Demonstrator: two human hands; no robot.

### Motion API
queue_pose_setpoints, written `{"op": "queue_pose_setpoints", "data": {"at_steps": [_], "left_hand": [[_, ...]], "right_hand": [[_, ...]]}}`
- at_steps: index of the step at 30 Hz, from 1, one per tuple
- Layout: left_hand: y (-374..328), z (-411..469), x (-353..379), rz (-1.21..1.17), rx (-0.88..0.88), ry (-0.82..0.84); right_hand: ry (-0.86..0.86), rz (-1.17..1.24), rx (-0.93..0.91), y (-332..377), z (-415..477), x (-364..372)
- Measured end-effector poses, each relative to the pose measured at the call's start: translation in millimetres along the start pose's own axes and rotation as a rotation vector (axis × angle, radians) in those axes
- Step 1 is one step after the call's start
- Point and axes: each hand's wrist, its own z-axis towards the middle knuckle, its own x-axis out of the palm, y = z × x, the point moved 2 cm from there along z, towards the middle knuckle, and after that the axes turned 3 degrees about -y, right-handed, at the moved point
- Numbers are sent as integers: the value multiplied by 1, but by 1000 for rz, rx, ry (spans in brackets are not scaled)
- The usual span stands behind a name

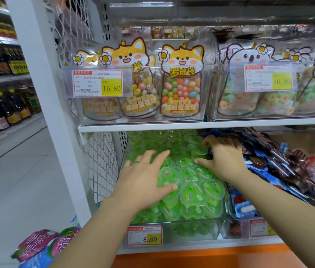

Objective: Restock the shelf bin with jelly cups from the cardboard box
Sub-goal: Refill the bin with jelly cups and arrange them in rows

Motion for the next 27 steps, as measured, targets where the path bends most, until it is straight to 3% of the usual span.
{"op": "queue_pose_setpoints", "data": {"at_steps": [3, 6, 8, 11, 15, 21, 27], "left_hand": [[0, -2, -2, -1, -13, 0], [4, -3, -5, -15, -25, 13], [8, -3, -7, -35, -33, 36], [13, -6, -11, -105, -43, 81], [25, -12, -20, -350, -70, 138], [31, -17, -17, -349, -35, 159], [30, -16, -14, -324, -25, 136]], "right_hand": [[-11, 32, 20, 2, -6, -13], [-28, 127, -113, 14, -19, -30], [72, 309, -280, 29, -30, -37], [244, 329, -414, 51, -42, -36], [169, 306, -343, 67, -49, -34], [87, 198, -299, 83, -57, -30], [97, 318, -298, 87, -58, -20]]}}
